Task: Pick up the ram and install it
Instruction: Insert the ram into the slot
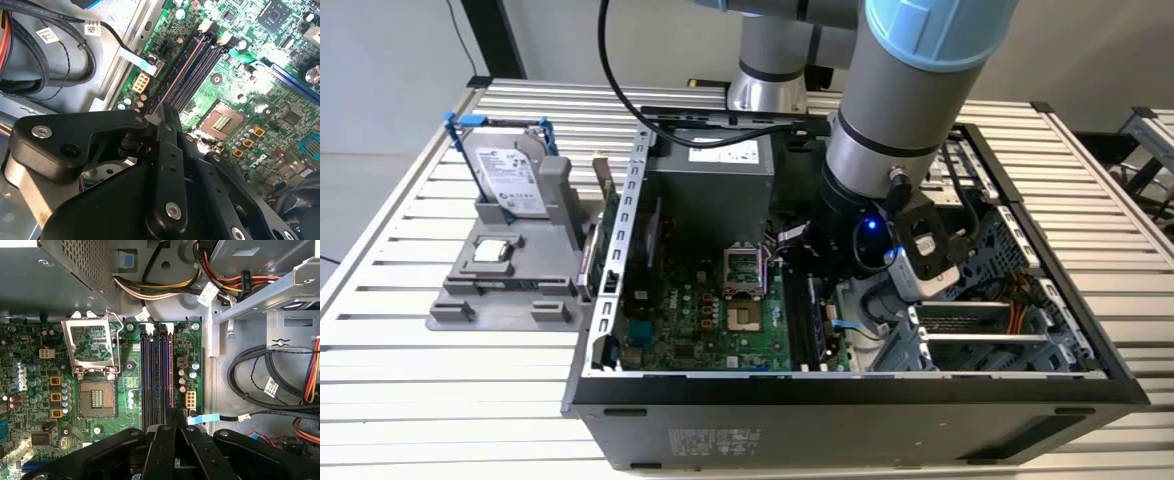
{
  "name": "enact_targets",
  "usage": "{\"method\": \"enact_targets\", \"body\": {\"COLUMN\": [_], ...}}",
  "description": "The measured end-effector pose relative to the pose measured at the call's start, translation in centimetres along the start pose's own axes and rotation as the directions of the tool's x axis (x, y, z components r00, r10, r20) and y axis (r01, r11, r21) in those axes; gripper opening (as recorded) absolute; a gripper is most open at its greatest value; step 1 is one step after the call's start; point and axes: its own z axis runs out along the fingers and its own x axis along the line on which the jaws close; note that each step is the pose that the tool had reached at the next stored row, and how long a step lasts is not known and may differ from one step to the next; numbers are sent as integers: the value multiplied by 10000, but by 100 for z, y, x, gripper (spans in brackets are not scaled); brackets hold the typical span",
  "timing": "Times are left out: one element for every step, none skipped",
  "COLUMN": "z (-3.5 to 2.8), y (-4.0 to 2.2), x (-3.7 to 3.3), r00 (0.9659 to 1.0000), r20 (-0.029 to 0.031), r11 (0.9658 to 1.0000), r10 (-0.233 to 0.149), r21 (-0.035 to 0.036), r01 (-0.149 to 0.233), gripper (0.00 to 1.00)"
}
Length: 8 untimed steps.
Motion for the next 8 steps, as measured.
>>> {"method": "enact_targets", "body": {"z": [0, 0, 0, 0, 0, 0, 0, 0], "y": [0, 0, 0, 0, 0, 0, 0, 0], "x": [0, 0, 0, 0, 0, 0, 0, 0], "r00": [10000, 10000, 10000, 10000, 10000, 10000, 10000, 10000], "r20": [0, 0, 0, -1, 0, 0, 0, -1], "r11": [10000, 10000, 10000, 10000, 10000, 10000, 10000, 10000], "r10": [-1, -3, -5, -6, -7, -9, -10, -33], "r21": [0, 0, 0, 0, 0, 0, 0, 0], "r01": [1, 3, 5, 6, 7, 9, 10, 33], "gripper": [0, 0, 0, 0, 0, 0, 0, 0]}}
